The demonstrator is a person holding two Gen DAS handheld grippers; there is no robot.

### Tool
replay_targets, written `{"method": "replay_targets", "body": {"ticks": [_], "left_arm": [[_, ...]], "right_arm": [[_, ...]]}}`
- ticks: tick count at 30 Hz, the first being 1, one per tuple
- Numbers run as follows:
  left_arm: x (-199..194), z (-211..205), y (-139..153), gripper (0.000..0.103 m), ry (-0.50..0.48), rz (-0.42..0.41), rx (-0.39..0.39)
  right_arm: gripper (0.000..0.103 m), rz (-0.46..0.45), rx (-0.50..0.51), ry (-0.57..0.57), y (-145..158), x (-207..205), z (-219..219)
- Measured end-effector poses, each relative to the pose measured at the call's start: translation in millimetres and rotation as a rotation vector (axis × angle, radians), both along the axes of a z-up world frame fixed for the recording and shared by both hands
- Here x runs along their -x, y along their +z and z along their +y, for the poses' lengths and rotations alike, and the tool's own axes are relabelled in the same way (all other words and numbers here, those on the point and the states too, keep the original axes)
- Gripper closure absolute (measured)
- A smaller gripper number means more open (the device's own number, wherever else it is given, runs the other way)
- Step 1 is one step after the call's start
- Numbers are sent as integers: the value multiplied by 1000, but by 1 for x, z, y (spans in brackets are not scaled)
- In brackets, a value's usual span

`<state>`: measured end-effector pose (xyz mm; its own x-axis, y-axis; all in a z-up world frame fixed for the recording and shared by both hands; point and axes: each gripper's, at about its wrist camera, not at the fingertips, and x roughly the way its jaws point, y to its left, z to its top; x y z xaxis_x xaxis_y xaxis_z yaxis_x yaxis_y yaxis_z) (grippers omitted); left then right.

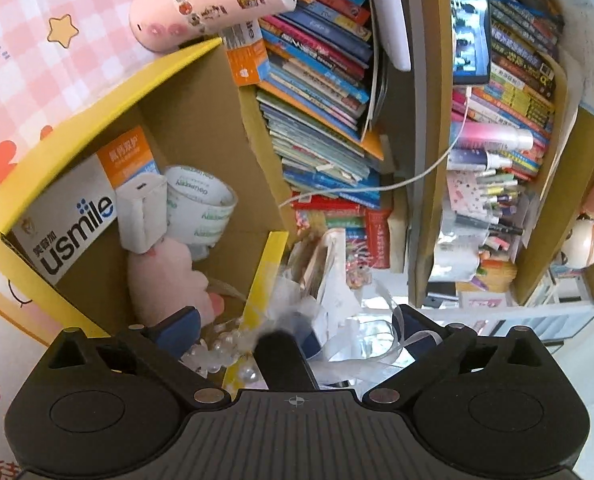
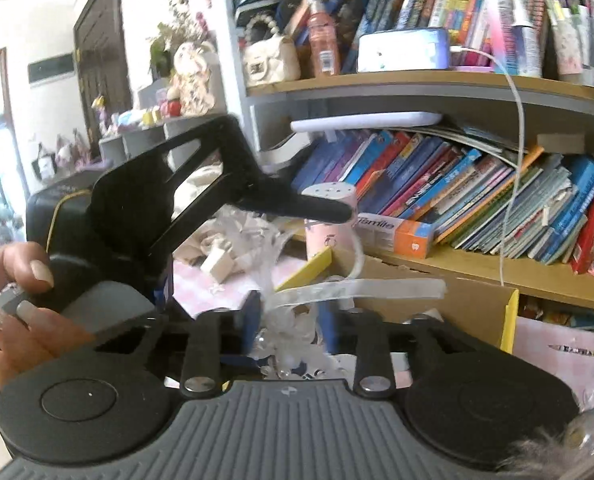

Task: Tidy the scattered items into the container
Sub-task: 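Grasp the ribbon snagged on the left tool with the right tool while the left tool pulls away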

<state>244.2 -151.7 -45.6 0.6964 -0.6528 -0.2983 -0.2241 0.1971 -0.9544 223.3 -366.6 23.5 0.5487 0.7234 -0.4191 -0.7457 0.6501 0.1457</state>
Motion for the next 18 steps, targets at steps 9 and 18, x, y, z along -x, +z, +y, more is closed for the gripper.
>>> {"method": "replay_targets", "body": {"ticks": [9,18], "left_arm": [[0,11,-4,1,25,9,-36],[2,17,-1,1,26,-53,11]], "right_arm": [[100,11,-71,246,4,12,-4],[100,89,10,218,4,5,-9]]}}
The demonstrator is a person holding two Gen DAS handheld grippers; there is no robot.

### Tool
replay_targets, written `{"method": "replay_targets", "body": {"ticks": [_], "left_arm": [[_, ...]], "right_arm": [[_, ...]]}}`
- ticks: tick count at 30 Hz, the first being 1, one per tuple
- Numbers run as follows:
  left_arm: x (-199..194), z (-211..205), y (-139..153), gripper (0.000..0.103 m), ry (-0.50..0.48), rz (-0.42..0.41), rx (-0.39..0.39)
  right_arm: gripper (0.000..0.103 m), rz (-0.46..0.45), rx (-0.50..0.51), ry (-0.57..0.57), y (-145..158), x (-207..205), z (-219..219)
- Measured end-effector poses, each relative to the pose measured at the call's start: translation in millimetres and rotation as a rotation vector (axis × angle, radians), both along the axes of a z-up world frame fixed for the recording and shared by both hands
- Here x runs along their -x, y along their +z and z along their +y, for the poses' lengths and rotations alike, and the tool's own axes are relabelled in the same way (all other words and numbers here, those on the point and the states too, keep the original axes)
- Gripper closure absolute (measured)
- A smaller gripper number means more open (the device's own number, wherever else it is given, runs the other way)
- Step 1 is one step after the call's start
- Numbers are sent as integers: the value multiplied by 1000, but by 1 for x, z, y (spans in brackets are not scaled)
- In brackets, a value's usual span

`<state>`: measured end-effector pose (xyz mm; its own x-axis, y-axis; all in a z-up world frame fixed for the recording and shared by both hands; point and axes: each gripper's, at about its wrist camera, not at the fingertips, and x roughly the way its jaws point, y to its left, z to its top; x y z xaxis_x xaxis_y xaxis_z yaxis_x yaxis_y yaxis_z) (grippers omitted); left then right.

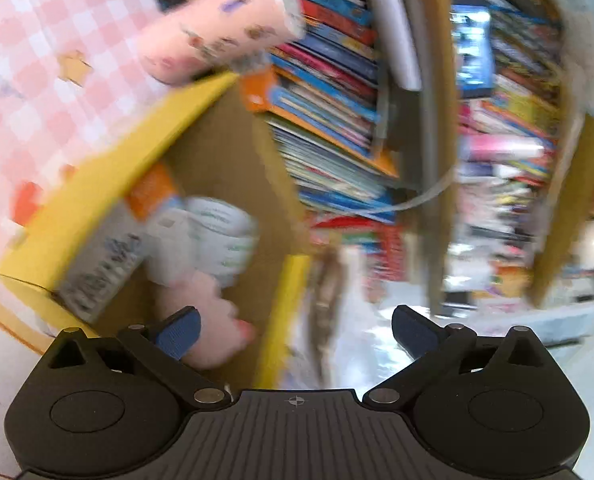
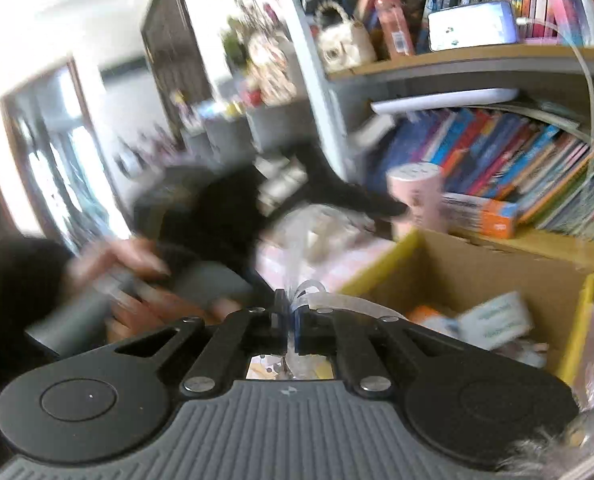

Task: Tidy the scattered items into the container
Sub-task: 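Grasp the ribbon snagged on the left tool with the right tool while the left tool pulls away, then open the right tool over the yellow box and withdraw both tools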

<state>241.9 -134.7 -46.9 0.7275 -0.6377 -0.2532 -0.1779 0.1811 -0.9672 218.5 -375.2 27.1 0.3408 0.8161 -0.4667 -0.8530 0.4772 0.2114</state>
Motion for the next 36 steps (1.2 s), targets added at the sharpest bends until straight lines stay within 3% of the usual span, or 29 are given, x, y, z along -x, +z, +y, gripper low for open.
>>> {"method": "replay_targets", "body": {"ticks": [2,3,6,11,17,18,19,20,30,36], "left_arm": [[0,-1,4,1,-6,-91,151],[0,-2,9,1,-10,-129,189],[1,-1,29,1,-21,-214,198],[7,6,42,1,31,-222,95],[19,6,60,1,98,-211,-226],[21,4,63,1,98,-211,-273],[23,3,65,1,100,-212,-323],[26,2,67,1,104,-213,-373],[54,-24,74,1,76,-193,-940],[72,-36,67,0,37,-185,-1089]], "right_arm": [[100,-9,78,-37,-7,0,5],[100,-11,112,-57,-11,0,7],[100,26,67,-123,-14,-4,-1],[100,11,-47,-228,0,-15,-18],[94,-12,-38,-307,5,-30,-21],[84,-3,-33,-315,3,-31,-22],[64,8,-28,-321,1,-31,-23],[55,22,-20,-326,-1,-32,-23],[44,57,68,-351,-22,-16,-28],[37,63,81,-384,-27,0,-34]]}}
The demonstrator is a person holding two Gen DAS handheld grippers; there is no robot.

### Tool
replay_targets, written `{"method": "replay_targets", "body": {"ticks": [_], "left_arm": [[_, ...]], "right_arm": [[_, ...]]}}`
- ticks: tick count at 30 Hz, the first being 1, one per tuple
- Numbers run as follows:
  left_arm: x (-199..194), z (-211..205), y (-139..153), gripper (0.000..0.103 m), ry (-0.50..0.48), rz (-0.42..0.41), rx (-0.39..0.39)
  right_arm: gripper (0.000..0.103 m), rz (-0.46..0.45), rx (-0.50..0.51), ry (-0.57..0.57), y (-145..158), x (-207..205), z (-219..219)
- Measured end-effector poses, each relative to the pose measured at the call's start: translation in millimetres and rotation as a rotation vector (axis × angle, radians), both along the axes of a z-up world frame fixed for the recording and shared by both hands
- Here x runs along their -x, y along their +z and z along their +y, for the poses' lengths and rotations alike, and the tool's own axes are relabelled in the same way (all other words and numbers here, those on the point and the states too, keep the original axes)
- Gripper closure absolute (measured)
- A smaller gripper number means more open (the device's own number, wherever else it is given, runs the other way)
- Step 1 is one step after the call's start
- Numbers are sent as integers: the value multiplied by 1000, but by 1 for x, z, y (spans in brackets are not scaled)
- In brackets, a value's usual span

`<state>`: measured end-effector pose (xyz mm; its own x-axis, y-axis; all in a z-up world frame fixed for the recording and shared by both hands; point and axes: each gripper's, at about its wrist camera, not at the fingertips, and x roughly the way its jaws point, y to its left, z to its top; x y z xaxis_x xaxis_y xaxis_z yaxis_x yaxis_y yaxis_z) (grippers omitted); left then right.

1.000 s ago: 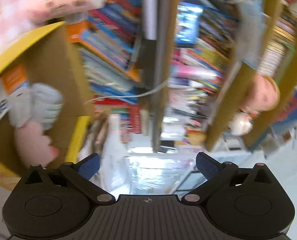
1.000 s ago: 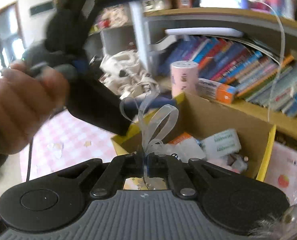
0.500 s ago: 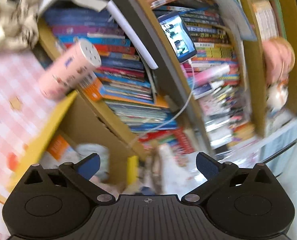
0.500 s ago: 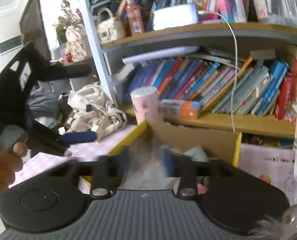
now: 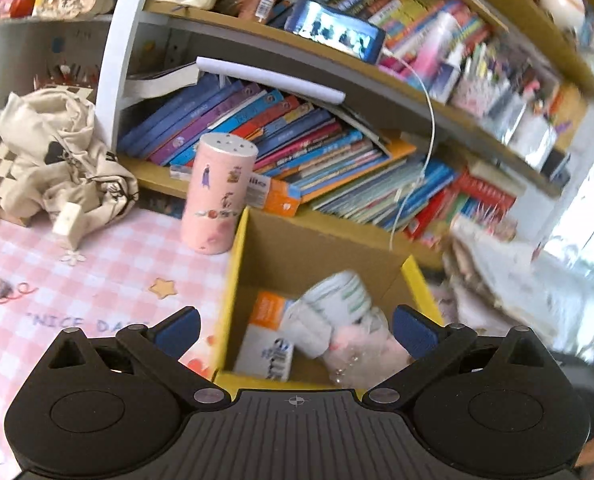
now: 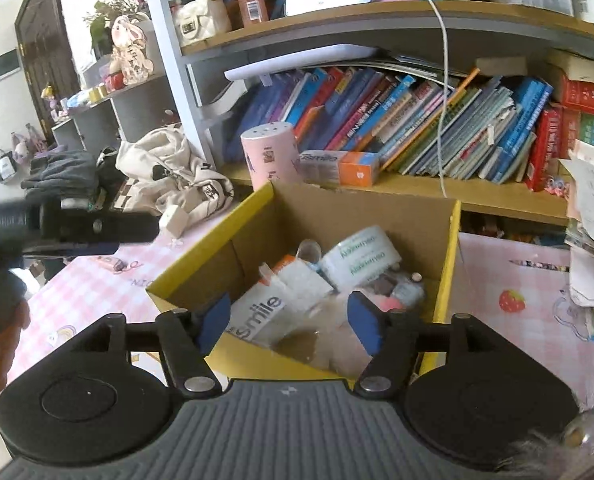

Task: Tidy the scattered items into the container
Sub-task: 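Open the right tool over the yellow box and withdraw both tools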

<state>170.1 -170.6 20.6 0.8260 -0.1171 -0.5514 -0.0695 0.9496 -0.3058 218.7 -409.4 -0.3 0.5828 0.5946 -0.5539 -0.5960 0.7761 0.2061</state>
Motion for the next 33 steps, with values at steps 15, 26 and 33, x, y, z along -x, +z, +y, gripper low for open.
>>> {"method": "replay_targets", "body": {"ticks": [15,26,33], "left_arm": [[32,-7,-11,0,-51,10,-67],[64,13,-13,0,-82,-3,-72],[91,37,-14,0,-67,23,-106]], "right_arm": [[35,20,37,-55,-6,44,0],[32,11,80,-169,-8,82,23],[20,-2,113,-282,-11,111,46]]}}
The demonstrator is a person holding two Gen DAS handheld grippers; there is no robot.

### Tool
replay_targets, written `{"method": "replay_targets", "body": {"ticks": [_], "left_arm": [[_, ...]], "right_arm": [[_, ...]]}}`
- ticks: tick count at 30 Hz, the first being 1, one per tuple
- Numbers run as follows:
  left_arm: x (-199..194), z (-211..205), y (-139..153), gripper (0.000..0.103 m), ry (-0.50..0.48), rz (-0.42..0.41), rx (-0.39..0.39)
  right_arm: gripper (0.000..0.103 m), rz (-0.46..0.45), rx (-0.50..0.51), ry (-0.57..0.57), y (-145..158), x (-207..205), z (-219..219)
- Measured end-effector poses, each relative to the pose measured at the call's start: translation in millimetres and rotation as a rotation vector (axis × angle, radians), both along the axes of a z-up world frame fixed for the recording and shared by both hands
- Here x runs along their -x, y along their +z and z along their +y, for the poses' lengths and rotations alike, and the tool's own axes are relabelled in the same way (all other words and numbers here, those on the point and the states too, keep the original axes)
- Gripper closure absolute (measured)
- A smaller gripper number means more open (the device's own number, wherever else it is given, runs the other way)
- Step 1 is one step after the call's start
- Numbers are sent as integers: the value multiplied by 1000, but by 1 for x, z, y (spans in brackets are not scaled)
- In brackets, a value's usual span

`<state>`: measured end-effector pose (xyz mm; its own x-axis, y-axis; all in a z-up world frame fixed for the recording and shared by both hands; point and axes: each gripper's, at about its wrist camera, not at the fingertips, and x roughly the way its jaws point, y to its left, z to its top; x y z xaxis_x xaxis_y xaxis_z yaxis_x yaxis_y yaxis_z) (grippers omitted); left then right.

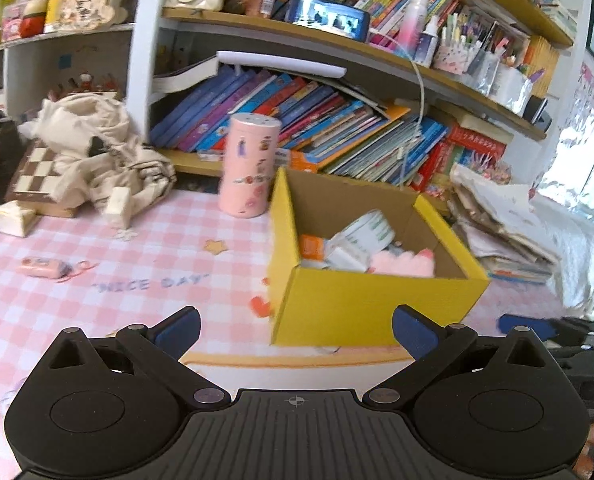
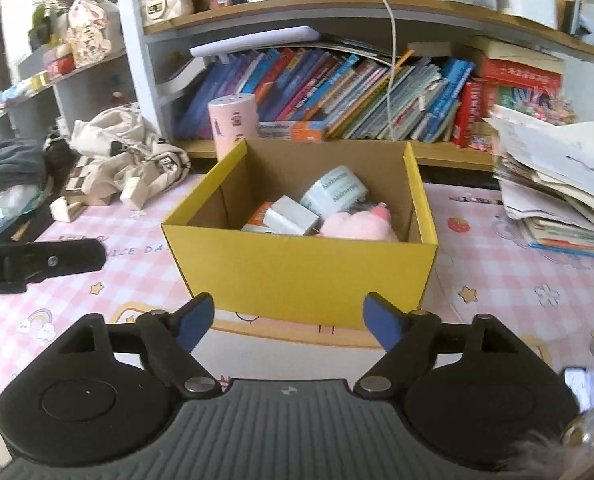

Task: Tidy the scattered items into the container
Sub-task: 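Open the right tool over the yellow box and withdraw both tools, then move the left tool toward the pink pencil case while the right tool approaches the white eraser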

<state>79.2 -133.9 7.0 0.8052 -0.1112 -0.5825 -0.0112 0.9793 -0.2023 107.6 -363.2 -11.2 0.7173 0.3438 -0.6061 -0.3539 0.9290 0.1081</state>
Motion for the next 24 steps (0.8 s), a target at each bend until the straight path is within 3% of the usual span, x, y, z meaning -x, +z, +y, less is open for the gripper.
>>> {"method": "replay_targets", "body": {"ticks": [5,24], "left_arm": [[18,18,1,0,-6,7,-10],[69,91,4,0,23,-9,-24]], "right_arm": [[13,-26,23,-37,3,22,21],[4,-62,68,-23,13,72,103]]}}
